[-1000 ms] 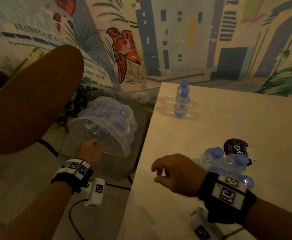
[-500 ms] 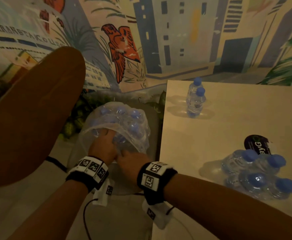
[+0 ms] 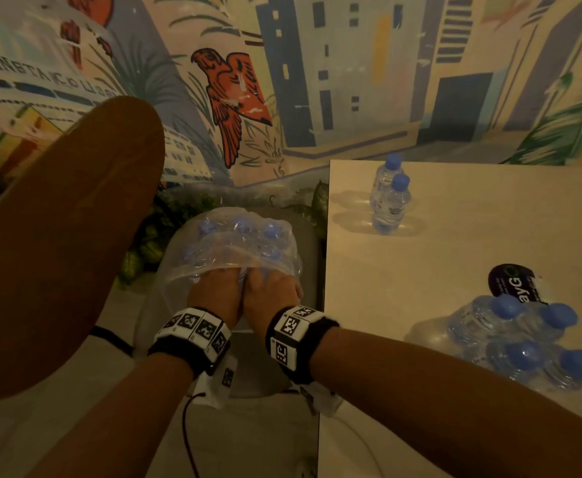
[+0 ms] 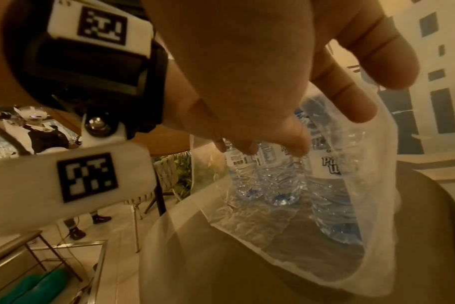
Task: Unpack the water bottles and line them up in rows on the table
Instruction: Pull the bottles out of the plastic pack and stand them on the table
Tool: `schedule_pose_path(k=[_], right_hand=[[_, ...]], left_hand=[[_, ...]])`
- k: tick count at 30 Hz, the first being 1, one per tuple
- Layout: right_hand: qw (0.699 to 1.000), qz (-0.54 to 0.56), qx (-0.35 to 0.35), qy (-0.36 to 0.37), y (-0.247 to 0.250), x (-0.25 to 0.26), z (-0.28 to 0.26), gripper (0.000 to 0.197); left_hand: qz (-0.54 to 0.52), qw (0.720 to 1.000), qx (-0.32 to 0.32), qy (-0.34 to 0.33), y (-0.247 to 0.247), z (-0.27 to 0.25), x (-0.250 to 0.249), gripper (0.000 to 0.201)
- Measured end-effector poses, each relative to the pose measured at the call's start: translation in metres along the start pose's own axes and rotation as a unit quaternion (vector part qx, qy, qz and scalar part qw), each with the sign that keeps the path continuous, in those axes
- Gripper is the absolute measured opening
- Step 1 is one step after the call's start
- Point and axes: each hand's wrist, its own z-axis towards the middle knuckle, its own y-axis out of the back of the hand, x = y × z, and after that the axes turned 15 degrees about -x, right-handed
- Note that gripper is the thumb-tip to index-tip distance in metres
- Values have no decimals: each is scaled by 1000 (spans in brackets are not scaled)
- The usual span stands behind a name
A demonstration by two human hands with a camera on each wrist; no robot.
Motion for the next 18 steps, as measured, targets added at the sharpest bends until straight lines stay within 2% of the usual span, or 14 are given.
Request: schedule_pose_path(k=[2, 4, 8, 10, 12, 13, 16, 18], right_hand=[[999, -36, 16, 8, 4, -3, 2, 52], [997, -64, 33, 2, 4, -5, 5, 61], [995, -95, 41, -15, -5, -3, 10, 74], [995, -99, 27, -11, -4, -2, 10, 75], [993, -113, 24, 18, -3, -2, 12, 72], [992, -120, 29, 34, -2, -3, 12, 70], [990, -128, 14, 53, 1, -8, 18, 64], [991, -126, 16, 50, 2, -8, 21, 63]], left_hand=[[-30, 998, 16, 47, -5, 7, 2, 24], [-49, 996, 18, 71, -8, 11, 5, 32], [-33, 997, 10, 72, -12, 13, 8, 47], [-23, 997, 19, 67, -13, 14, 9, 48], [23, 998, 33, 49, -11, 16, 9, 38], [37, 997, 40, 60, -12, 18, 11, 36], [-23, 993, 81, 81, -16, 22, 16, 56], [-30, 994, 70, 78, -17, 27, 16, 57]])
